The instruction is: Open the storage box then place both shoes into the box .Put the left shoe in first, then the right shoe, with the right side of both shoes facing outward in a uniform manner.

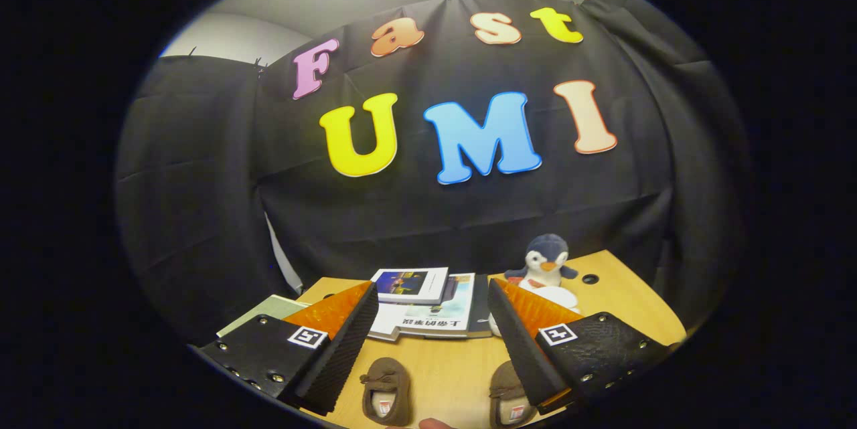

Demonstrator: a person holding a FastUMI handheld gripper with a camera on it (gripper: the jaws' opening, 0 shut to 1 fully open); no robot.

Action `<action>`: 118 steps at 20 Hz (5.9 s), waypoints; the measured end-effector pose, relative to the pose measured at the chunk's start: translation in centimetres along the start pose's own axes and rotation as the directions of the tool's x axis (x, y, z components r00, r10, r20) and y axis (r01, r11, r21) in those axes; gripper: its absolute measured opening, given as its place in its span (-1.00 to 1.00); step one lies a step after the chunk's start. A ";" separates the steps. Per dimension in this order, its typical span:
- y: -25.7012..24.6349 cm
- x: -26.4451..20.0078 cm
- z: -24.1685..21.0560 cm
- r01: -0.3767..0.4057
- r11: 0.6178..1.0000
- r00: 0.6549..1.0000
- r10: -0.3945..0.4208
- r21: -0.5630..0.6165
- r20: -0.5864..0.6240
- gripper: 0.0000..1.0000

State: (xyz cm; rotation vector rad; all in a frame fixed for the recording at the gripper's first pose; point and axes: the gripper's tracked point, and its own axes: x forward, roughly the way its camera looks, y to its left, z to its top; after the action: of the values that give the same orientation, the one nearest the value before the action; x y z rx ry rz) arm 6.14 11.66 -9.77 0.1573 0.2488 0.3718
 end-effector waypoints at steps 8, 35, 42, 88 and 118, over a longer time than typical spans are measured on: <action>8.4 3.4 -6.4 -0.260 0.960 0.946 0.276 0.108 -0.170 0.98; 22.2 8.7 -22.4 -0.196 0.619 0.565 0.705 0.761 -0.429 0.65; 22.8 8.6 -20.0 -0.197 0.584 0.558 0.727 0.788 -0.400 -0.55; 50.0 8.7 -8.6 -0.560 0.605 0.413 0.796 0.565 -0.443 0.56; 19.7 4.8 -7.1 -0.395 0.893 0.781 0.451 0.217 -0.433 0.91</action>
State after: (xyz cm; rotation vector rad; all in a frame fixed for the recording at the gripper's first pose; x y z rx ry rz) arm 1.93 32.40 -13.67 0.2363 0.7305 0.8533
